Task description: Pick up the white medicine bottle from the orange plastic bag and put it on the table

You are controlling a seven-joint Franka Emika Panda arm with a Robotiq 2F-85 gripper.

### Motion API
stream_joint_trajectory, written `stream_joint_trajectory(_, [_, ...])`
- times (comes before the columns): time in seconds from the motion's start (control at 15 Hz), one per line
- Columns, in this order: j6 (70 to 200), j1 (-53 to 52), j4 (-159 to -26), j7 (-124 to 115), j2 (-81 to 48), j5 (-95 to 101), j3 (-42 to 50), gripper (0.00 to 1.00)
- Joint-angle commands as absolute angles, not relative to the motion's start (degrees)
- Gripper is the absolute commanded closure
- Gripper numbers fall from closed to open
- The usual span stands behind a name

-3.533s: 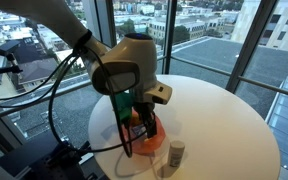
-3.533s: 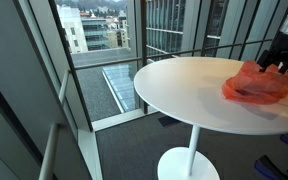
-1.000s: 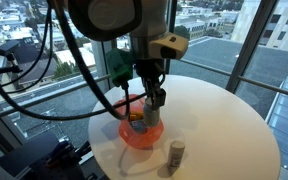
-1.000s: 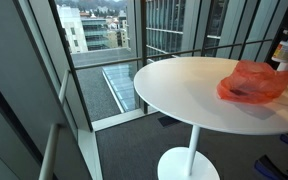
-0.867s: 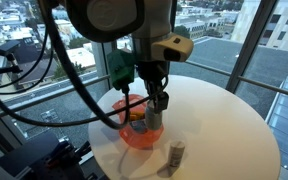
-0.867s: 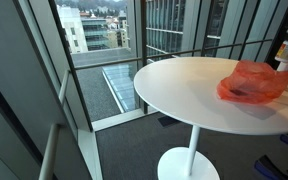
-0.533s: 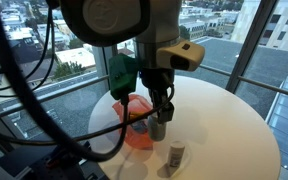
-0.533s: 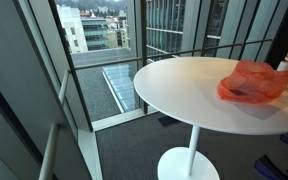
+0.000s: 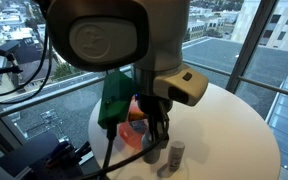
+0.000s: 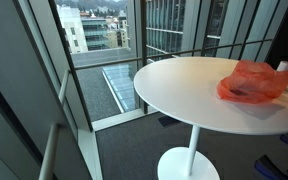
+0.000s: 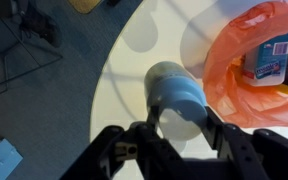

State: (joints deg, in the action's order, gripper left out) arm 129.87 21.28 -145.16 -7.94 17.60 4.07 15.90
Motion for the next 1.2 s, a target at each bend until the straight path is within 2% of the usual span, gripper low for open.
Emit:
stream_joint_trajectory(0.0, [132.65, 21.82, -147.82, -7.49, 18.11, 4.80, 16.76, 0.79])
stream_joint_trajectory(1.13, [148.63, 19.62, -149.70, -1.80, 6.08, -0.35, 18.57, 0.79])
